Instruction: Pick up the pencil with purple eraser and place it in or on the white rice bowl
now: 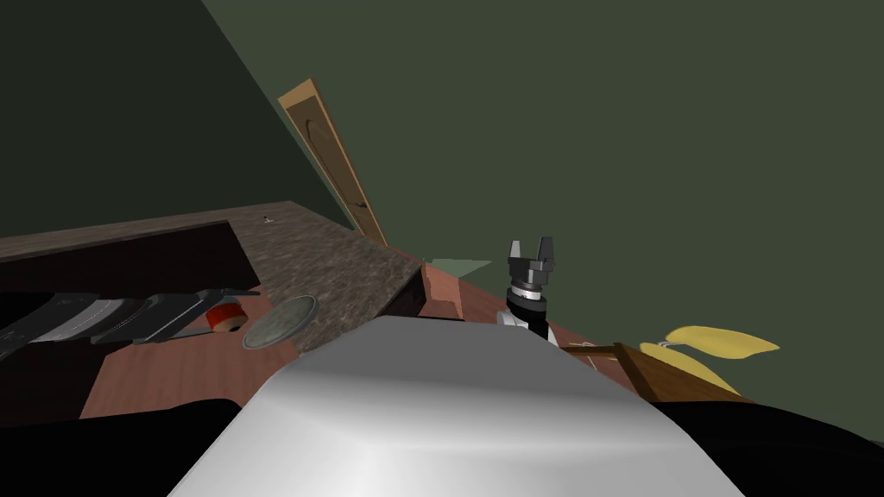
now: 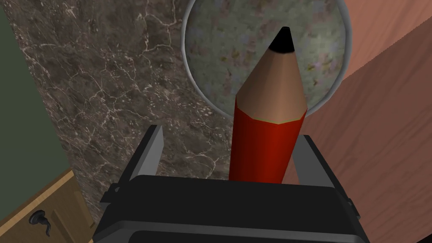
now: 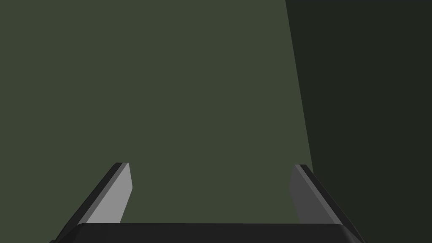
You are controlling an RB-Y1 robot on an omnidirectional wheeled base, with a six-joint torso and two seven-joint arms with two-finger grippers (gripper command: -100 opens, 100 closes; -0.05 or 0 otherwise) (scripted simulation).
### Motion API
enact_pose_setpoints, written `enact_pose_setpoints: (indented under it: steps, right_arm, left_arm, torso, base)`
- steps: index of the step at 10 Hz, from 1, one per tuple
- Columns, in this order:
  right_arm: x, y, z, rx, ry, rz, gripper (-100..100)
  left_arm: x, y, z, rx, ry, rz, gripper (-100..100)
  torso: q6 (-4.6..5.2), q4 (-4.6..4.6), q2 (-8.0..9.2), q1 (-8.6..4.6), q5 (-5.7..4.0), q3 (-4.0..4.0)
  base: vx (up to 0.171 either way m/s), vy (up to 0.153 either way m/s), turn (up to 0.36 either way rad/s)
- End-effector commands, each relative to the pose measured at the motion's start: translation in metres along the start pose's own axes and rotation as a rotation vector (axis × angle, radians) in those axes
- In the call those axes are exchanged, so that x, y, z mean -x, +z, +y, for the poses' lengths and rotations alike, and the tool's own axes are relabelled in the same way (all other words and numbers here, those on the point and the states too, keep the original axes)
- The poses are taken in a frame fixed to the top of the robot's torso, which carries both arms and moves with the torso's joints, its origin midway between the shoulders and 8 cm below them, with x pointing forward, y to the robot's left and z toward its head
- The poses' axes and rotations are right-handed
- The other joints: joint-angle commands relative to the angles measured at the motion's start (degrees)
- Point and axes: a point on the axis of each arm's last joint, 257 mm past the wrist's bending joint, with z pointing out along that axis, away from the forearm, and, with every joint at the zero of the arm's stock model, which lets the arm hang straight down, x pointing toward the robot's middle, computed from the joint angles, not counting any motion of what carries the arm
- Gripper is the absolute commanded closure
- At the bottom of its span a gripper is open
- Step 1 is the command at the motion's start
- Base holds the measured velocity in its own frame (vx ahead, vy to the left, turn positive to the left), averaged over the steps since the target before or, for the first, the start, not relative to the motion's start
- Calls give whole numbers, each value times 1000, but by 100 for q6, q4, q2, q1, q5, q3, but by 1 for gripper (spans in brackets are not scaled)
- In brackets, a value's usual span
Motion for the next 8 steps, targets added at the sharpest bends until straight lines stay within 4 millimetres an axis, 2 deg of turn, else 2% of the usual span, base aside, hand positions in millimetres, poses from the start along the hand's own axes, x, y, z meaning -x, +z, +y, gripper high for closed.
enact_pose_setpoints:
  steps: [1, 7, 8]
  right_arm:
    - [0, 0, 0, 0, 0, 0, 0]
    - [0, 0, 0, 0, 0, 0, 0]
    - [0, 0, 0, 0, 0, 0, 0]
  left_arm:
    - [1, -8, -1, -2, -7, 5, -100]
    - [3, -37, -1, -5, -33, 11, -100]
    - [4, -34, -1, -4, -29, 8, -100]
  torso:
    - [0, 0, 0, 0, 0, 0]
    - [1, 0, 1, 0, -1, 0]
    - [0, 1, 1, 0, 0, 1]
  base:
    - [-11, 13, -52]
    - [-11, 11, -42]
    - [-6, 6, -6]
